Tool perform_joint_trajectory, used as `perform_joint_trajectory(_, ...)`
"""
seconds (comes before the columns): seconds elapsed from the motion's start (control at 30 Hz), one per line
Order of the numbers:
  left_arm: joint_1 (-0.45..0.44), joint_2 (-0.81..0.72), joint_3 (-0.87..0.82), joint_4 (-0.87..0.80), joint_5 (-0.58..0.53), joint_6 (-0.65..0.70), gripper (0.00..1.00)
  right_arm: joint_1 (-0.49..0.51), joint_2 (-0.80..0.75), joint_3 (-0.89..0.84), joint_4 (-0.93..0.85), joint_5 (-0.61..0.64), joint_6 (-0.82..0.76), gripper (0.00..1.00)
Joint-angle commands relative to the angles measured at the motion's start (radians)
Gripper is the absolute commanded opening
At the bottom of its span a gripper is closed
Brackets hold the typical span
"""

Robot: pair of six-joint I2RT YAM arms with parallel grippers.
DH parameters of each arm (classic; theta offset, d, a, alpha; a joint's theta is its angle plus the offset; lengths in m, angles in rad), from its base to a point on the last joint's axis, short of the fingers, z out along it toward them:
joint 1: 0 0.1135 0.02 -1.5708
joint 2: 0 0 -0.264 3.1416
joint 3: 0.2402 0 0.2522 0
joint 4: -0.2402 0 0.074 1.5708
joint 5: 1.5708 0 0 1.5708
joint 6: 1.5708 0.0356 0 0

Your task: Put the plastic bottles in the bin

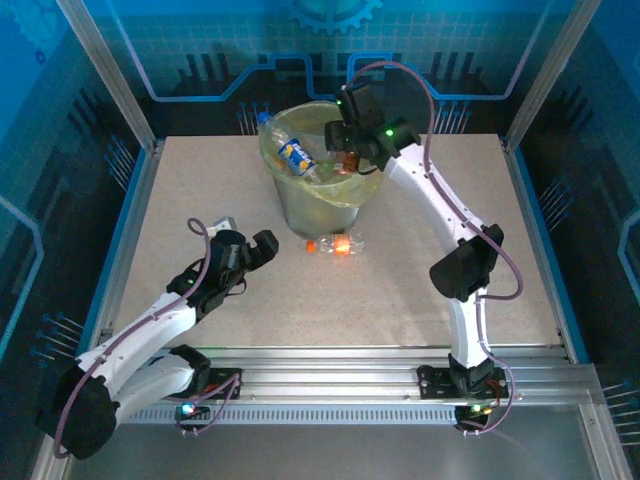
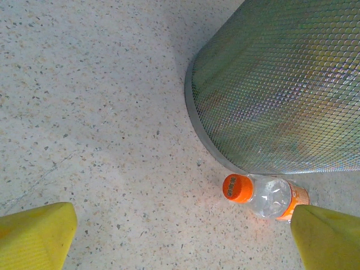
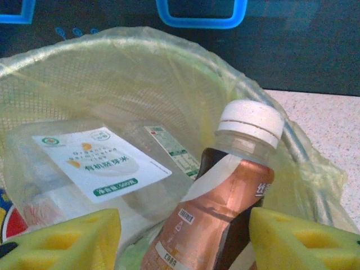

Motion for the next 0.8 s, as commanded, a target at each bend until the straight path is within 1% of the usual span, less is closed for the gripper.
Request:
perform_joint_trajectory(0.0,0.004,-0.016,-0.018,0.002,0.000,0.003,0.99,0.003,-0.055,-0.070,0.006,-0.121,0.037,0.62)
perform_joint_trajectory(0.17,0.004,-0.016,-0.018,0.004,0.000,0.003,0.99,0.004,-0.095,-0.106,0.018,-0.167,0.045,0.62)
perform_joint_trajectory(0.3,0.005,-0.014,-0.018,0.007,0.000,0.002,0.99,0.003,-0.107,-0.117,0.019,-0.141,0.038,0.63)
perform_joint_trajectory(0.37,0.004,-0.013,-0.017,0.006,0.001,0.003,0.99,0.003,-0.104,-0.102,0.010,-0.124,0.020,0.63)
perform_joint_trajectory(0.47,0.005,-0.013,-0.014,0.004,0.001,0.003,0.99,0.004,-0.086,-0.034,-0.032,-0.115,-0.023,0.65)
perform_joint_trajectory(0.53,0.004,-0.014,-0.013,0.002,-0.002,0.003,0.99,0.005,-0.088,-0.001,-0.050,-0.117,-0.061,0.67)
perform_joint_trajectory(0.6,0.005,-0.016,-0.014,0.002,-0.003,0.003,0.99,0.011,-0.114,-0.003,-0.049,-0.126,-0.112,0.71)
perform_joint_trajectory(0.7,0.004,-0.012,-0.014,0.006,-0.005,0.004,0.99,0.019,-0.182,-0.060,-0.029,-0.145,-0.173,0.77)
perform_joint_trajectory(0.77,0.004,-0.006,-0.012,0.010,-0.004,0.003,0.99,0.022,-0.246,-0.143,0.002,-0.173,-0.213,0.81)
